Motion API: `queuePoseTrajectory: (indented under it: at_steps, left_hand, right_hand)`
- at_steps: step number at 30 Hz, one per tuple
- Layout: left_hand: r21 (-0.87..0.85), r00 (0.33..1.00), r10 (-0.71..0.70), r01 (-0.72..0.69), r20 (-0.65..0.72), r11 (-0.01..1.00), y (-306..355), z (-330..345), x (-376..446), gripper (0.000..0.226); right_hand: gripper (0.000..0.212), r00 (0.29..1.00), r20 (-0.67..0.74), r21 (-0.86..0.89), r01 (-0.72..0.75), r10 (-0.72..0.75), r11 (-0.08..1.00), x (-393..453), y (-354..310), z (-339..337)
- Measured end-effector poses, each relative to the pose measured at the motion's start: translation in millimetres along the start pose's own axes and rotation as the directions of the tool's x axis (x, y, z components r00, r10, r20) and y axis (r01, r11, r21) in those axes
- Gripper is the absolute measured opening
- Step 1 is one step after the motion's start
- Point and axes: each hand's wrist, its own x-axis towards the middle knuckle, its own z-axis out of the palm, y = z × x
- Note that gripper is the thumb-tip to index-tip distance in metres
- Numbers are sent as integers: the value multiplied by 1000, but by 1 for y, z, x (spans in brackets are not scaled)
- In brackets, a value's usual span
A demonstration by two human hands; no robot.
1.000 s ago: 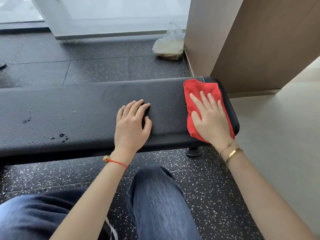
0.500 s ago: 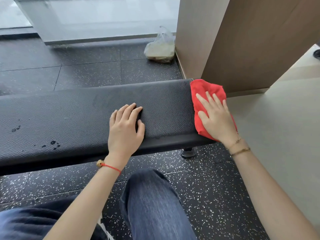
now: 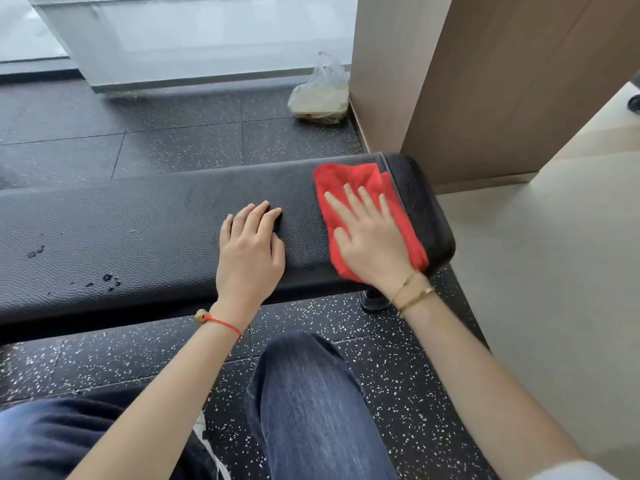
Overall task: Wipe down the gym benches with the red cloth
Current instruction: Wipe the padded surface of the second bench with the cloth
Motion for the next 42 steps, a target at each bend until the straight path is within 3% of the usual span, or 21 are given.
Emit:
queuePoseTrajectory:
  at_steps: [5,9,12,15,22,25,30,33,37,42]
  left_hand:
    - [-6,1000,2,-2,29,1000,2,-3,0,52]
    - [-10,1000,5,-5,25,1000,0,-3,0,52]
    - [-16,1000,0,1,17,1000,1,-3,0,51]
    - [2,1000,2,-2,3,1000,2,-1,0,49]
    - [-6,1000,-9,9,-4,1000,1,1,2,50]
    - [-13,1000,1,-1,-1,1000,-1,0,1,49]
    - [-7,1000,9,-9,16,1000,-1,0,0,48]
    - [7,1000,2,-2,18,1000,0,1,0,49]
    - [22,1000,11,-11,24,1000,0,-1,0,50]
    - [31,1000,15,-15,10,999,0,0,0,50]
  right_hand:
    - [58,999,-39,52,35,-33,998,-30,-62,17]
    - [56,997,-77,42,18,-15,999,-34,-33,13]
    - [56,982,-109,10,-152,152,988,-33,10,5]
    - [58,960,-120,-16,-258,254,966,-28,9,5]
    - [57,995,-88,73,-34,41,997,-37,-70,21]
    - [56,993,-112,103,-20,32,995,-41,-46,16]
    - [56,960,-149,54,-232,238,971,-40,30,1]
    - [56,952,-110,59,-281,286,958,-11,55,-4]
    - [57,958,-28,54,-284,285,957,19,62,-9]
    - [59,970,-53,84,-234,239,969,-23,62,-5]
